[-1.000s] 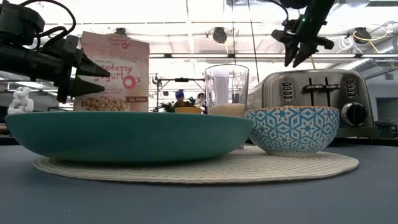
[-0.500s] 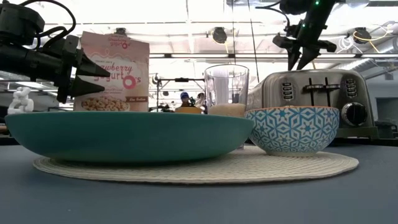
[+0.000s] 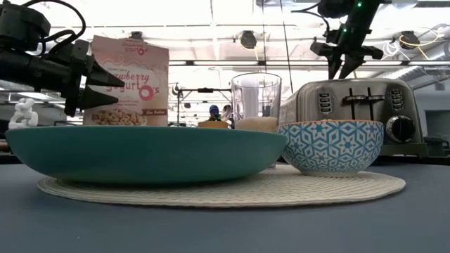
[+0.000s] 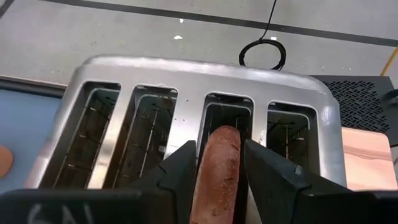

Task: Arrange a breakfast setting
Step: Put the bagel from the toaster on the green plate

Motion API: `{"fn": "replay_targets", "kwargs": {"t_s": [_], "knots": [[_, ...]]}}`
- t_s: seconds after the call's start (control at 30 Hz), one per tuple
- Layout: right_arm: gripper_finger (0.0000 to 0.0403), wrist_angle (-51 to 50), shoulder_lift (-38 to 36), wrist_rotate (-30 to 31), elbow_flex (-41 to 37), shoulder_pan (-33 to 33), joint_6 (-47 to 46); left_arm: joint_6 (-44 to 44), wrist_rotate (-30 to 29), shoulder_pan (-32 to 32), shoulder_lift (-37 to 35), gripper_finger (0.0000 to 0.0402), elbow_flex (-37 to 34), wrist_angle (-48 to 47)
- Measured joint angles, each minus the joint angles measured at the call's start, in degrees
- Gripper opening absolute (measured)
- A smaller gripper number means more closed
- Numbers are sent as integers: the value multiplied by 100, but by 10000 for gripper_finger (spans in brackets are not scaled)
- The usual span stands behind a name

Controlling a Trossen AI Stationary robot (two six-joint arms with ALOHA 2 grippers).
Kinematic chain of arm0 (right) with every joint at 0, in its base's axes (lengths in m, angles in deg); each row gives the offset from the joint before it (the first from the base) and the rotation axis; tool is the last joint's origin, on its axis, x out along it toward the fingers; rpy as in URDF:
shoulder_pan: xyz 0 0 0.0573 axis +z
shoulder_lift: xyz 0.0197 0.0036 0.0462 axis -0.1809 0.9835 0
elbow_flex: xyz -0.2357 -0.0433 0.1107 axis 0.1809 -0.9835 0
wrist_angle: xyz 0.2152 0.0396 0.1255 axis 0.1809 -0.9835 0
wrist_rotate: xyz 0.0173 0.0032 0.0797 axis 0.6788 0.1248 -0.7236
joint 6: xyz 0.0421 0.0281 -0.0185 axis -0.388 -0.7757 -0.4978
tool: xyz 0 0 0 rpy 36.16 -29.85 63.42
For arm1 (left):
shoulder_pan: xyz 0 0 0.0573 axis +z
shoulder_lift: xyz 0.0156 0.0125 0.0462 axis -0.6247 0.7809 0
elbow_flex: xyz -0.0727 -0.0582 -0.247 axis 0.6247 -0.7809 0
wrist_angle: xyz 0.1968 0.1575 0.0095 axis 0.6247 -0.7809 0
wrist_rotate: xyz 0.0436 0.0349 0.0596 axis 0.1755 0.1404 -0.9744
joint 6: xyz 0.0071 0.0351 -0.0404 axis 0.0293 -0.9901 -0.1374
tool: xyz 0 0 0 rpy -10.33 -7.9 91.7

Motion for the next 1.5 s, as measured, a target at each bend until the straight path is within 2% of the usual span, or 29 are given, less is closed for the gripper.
{"fn": "replay_targets", "kwargs": {"t_s": [0.7, 1.2, 1.33, 1.5], "knots": [[130, -274, 10, -43, -4, 2, -319, 0, 0, 0, 0, 287, 0, 0], [130, -417, 548, -17, -2, 3, -280, 0, -2, -1, 0, 287, 0, -2], [116, -394, 494, -19, -10, 2, -282, 0, -2, 0, 0, 287, 0, 0], [76, -377, 455, -31, -11, 5, -282, 0, -1, -1, -1, 287, 0, 0]]}}
